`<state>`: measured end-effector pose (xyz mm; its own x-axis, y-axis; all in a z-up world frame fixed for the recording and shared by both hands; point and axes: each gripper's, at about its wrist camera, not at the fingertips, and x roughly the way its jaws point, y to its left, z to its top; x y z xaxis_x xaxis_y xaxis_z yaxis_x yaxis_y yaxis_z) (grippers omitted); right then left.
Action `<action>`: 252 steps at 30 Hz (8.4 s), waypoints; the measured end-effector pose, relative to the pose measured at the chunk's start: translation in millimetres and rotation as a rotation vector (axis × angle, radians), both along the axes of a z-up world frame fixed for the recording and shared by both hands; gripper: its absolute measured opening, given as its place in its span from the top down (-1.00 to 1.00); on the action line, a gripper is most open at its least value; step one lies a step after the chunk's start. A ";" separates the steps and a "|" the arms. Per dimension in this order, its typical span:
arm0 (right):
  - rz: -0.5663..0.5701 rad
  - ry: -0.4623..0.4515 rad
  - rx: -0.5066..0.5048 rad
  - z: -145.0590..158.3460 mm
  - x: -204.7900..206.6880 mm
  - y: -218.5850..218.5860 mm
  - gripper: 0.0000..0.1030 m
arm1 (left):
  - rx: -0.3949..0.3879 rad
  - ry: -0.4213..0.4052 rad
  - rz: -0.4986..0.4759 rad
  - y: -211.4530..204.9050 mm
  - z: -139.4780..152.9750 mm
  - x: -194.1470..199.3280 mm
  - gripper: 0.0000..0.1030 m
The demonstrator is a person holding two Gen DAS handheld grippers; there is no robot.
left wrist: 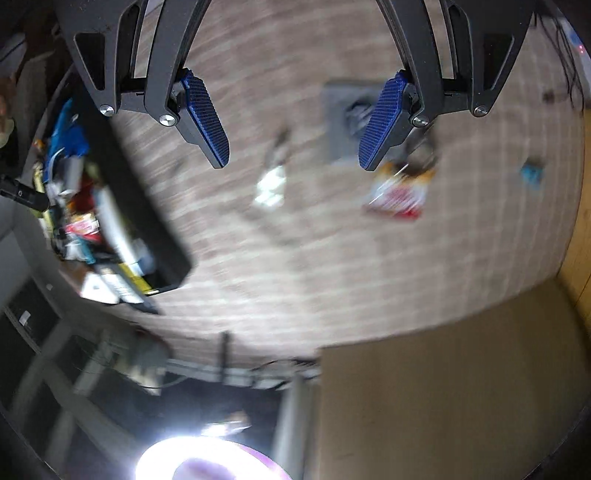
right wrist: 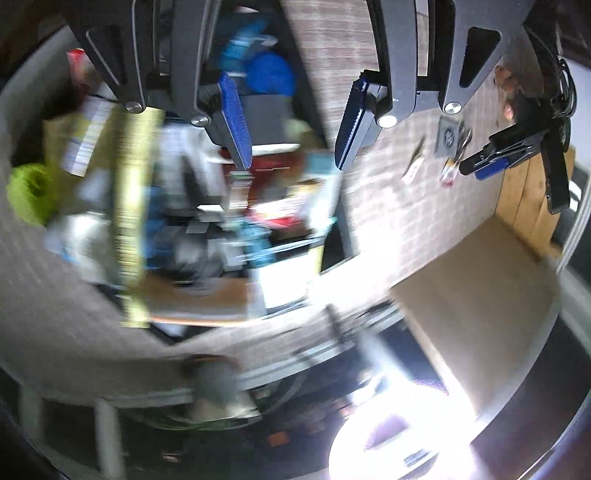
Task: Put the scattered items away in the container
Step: 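Grasp the metal clip with the left tool while the right grasps the white tube, then carry metal clip and white tube to the box, then open both tools to drop clip and tube into the box, then move both tools to the grey printed pouch and close the right tool on it, then carry the grey pouch over the black box and open the right tool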
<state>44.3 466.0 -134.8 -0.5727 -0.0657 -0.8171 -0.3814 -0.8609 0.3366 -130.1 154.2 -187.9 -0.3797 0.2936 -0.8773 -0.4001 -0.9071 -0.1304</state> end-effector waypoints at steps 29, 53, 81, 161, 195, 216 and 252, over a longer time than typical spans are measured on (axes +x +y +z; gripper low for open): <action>0.284 -0.271 -0.034 -89.0 -180.3 -168.0 0.16 | -0.202 -0.052 0.131 -75.3 -61.2 -42.5 -0.53; 0.321 -0.319 0.044 -102.5 -183.3 -181.9 0.62 | -0.168 -0.134 0.165 -81.1 -72.6 -36.5 0.46; 0.019 -0.100 -0.114 -29.4 -52.9 -23.6 0.62 | -0.197 -0.103 0.057 -52.0 -33.8 -62.1 -0.19; 0.026 -0.048 -0.068 7.9 -69.4 7.2 0.27 | -0.039 -0.041 -0.108 111.7 -1.4 -84.9 -0.25; 0.291 -0.261 -0.433 -122.7 -183.2 -198.2 0.73 | -0.044 -0.171 -0.080 -34.5 -84.5 -16.2 -0.17; 0.262 -0.267 -0.451 -124.0 -185.3 -206.2 0.84 | 0.041 -0.188 -0.079 -46.0 -83.1 -20.7 0.33; -0.007 -0.007 -0.410 -34.7 -85.6 -45.6 0.96 | 0.170 -0.061 -0.395 144.1 6.5 8.3 0.58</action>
<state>-41.3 420.4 -169.5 -0.5688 -0.3829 -0.7279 -0.3904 -0.6532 0.6487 -121.7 298.3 -181.4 -0.1582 0.5481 -0.8213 -0.6989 -0.6498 -0.2990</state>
